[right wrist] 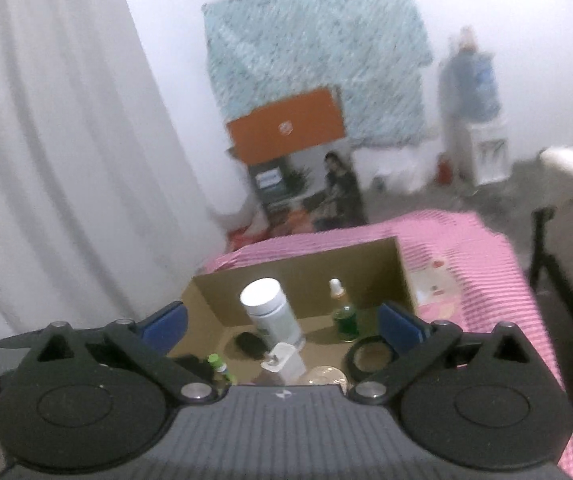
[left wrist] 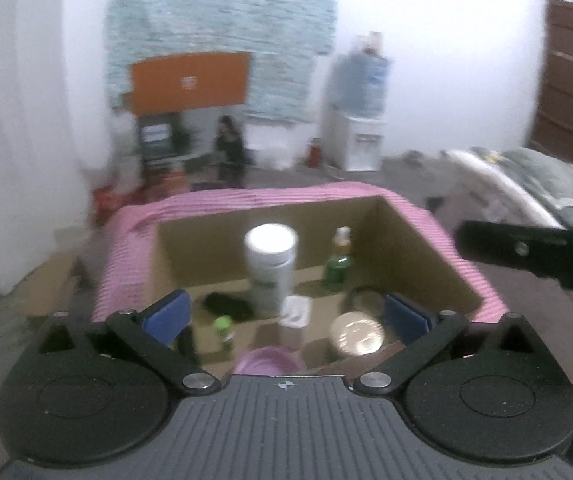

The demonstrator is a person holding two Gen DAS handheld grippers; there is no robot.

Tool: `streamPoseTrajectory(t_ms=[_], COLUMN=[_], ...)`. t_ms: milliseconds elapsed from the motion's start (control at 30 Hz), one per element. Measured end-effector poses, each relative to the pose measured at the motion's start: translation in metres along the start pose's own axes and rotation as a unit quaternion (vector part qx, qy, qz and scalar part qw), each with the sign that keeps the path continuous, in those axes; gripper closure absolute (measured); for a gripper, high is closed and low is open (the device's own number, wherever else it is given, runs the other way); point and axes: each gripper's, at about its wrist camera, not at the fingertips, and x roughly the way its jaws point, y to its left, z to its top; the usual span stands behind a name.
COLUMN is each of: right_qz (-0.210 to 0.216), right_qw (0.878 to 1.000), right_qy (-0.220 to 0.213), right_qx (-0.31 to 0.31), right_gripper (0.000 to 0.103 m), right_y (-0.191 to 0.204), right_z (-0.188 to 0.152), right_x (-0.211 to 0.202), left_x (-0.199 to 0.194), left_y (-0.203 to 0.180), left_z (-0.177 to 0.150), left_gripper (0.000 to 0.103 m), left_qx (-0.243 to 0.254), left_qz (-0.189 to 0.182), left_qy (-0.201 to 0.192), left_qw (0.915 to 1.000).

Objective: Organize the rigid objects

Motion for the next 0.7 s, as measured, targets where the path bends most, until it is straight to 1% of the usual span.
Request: streamPoseTrajectory(t_ms=[100,133,167,233,333,433,600,700], right_qz=[-0.047,-0.064,-0.082,-0.108,-0.132,-0.142,-0.153,-0.155], right_qw=[0.998,0.997,0.995,0.992,0.988,0.987,0.985,0.984], right_qy=[-0.019,-0.019,-0.015,-0.001,0.019,0.028,0.043,0.05], right_qx=[-0.022,-0.034,-0.047,-0.066,-0.079,-0.072,-0.072,-0.073], right_gripper=[0.0,0.0,0.0,0.0,0.0,0.0,0.0,0.0], right_y=[0.014,0.018,0.023,0.03,0.033,0.032,0.035,0.036], right_z=[-0.02,-0.026,-0.034,-0.045,-0.054,-0.058,-0.065,-0.068], right_x=[-0.007,-0.007,-0.005,0.002,0.013,0.022,0.031,0.036], left_x=[-0.003,-0.002,-0.001,0.005,0.011,0.01,0.014,0.014], left_y=[0.001,0.001,0.002,0.005,0.006,0.008,0.019,0.022], left_z=[-0.01,-0.014,-0.017,-0.02,-0.022,-0.029,-0.035,-0.037], left_gripper=[0.0,0.0,0.0,0.0,0.0,0.0,0.0,0.0], left_qx=[0.001,0.0,-0.003,-0.01,0.008,-0.003,-0.029,-0.035], left_qz=[0.067,0.085,0.093,0.088,0.076,0.089,0.08,0.082], left_qy=[-0.006,-0.008,-0.005,0.009,0.019,0.017,0.045,0.05], left_qw=[0.9977,0.9964,0.9957,0.9961,0.9969,0.9959,0.9954,0.9948])
